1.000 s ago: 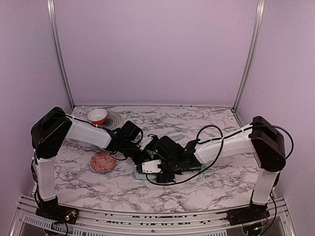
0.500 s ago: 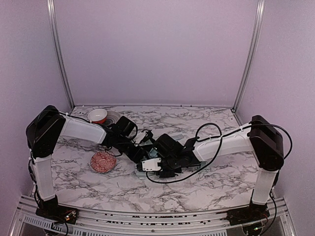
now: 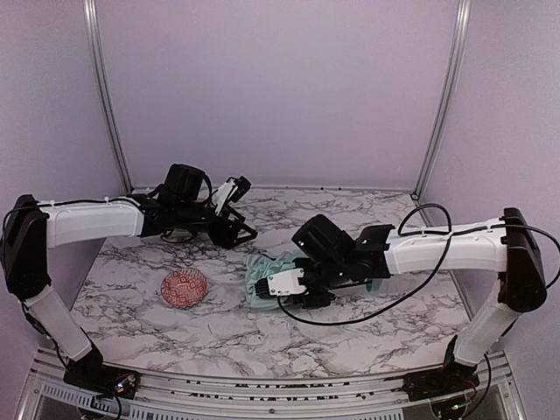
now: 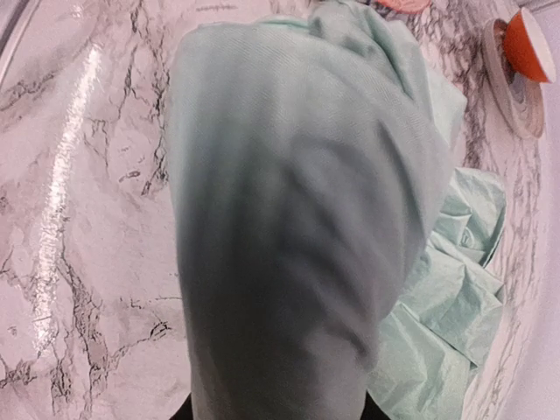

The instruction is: Put away the umbrella

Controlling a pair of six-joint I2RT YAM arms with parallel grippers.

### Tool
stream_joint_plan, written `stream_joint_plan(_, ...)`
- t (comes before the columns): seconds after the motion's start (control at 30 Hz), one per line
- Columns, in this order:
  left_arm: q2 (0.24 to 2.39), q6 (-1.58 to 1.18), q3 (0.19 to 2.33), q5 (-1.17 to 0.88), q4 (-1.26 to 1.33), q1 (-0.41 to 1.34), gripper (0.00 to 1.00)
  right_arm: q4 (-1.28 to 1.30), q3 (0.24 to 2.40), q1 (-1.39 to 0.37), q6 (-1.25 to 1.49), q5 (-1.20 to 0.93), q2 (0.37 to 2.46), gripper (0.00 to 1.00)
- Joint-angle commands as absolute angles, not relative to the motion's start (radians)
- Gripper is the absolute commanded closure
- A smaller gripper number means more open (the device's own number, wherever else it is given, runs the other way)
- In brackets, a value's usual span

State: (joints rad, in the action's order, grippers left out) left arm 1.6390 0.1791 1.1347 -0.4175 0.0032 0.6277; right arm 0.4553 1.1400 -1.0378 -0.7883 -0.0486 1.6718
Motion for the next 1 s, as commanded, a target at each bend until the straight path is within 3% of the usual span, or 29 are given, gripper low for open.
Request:
stream_joint_plan(0.0,1.702,0.123,1.194,-0.511,0.073,0.642,0.29,0.480,1.206,-1.060,-0.884,-0.147,1.545,1.00)
stream_joint_plan(0.23,1.819,0.135,1.238,-0.527,0.050,0.785,0.33,0.502,1.300,-1.062,-0.882,-0.208,1.475,1.00)
stream_joint_plan(0.5,1.718,0.039,1.077,-0.662,0.252,0.857,0.45,0.414,1.287,-0.993,-0.777,-0.083,1.458,1.00)
stream_joint_plan(0.83,1.807,-0.316,1.003,-0.704,0.431,0.856,0.46,0.297,1.188,-0.969,-0.639,0.018,1.469,1.00)
stream_joint_plan(0.97,1.789,-0.298,0.970,-0.585,0.444,0.853,0.43,0.279,1.171,-0.968,-0.671,-0.015,1.424,1.00)
